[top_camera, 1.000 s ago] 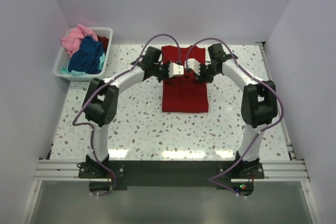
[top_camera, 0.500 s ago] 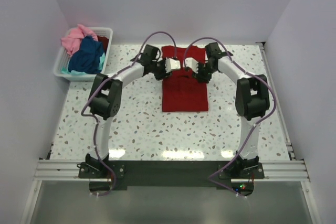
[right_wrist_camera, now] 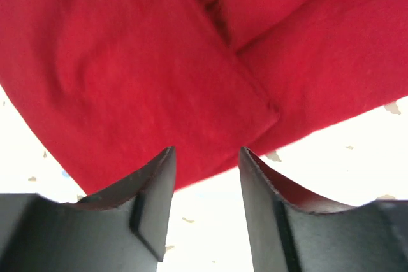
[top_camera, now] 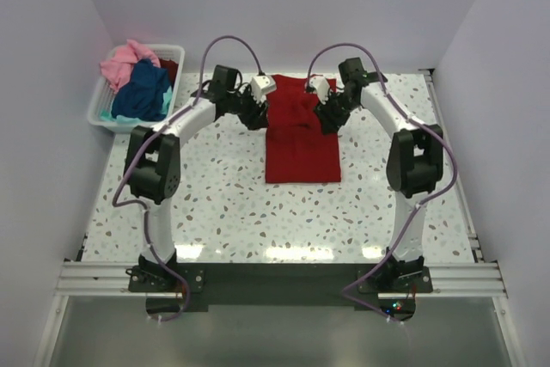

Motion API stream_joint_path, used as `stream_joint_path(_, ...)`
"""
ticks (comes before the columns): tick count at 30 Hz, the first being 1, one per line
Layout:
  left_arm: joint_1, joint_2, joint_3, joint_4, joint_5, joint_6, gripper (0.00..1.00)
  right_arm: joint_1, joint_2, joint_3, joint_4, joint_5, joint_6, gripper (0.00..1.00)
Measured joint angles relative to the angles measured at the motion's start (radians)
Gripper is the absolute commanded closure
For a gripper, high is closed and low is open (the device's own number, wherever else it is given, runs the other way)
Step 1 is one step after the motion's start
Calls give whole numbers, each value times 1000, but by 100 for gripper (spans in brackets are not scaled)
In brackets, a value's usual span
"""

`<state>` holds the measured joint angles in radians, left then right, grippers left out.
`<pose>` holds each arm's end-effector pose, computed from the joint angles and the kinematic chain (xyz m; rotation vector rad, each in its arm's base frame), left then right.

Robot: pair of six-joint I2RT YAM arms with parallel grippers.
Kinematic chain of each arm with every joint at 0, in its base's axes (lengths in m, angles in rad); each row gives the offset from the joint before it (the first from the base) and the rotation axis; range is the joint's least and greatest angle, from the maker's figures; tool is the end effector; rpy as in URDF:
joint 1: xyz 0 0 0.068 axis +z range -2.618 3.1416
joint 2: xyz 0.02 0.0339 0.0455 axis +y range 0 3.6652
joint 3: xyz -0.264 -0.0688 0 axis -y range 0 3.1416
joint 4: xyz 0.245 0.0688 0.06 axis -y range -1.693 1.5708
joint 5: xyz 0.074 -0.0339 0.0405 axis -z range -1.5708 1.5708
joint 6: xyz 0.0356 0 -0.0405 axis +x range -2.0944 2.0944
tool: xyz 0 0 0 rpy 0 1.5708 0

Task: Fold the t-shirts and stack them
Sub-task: Fold the tshirt

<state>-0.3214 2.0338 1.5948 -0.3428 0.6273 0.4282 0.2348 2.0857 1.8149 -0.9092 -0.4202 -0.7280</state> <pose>0.4281 -0.1646 0.2274 1.1026 1.9756 -0.6764 0.4272 0.1171 0.2371 -1.3181 2.2830 0.4174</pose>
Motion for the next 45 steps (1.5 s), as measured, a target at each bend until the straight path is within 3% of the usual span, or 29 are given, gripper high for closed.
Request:
stream_joint_path(6,-5,112,97,-39,43,-138,37,-22,120,153,10,-44,150,44)
stream_joint_path(13,-5,241,197,-88,47,-203,35,-70,294,278,2,-47,196,44)
stream_joint_path(20,-5,272,233,-131,45,-209,35,-75,316,283,-15,-47,192,49)
stream_joint_path(26,-5,276,238,-142,45,-209,34,-70,316,257,-21,-48,174,66)
stream_joint_path(29,-5,284,247,-146,42,-209,35,-71,316,241,-20,-55,161,85)
stream_joint_path(30,-5,287,249,-145,42,-209,36,-71,316,240,-20,-57,159,97)
stream_joint_path(31,-5,290,251,-145,41,-209,37,-72,316,238,-20,-63,154,100)
stream_joint_path(37,-5,293,252,-146,42,-211,49,-83,294,218,-19,-71,155,100)
stream_joint_path(38,-5,293,252,-146,42,-211,57,-86,283,208,-19,-72,156,100)
stream_joint_path(45,-5,293,252,-138,47,-227,86,-112,210,166,-19,-76,154,100)
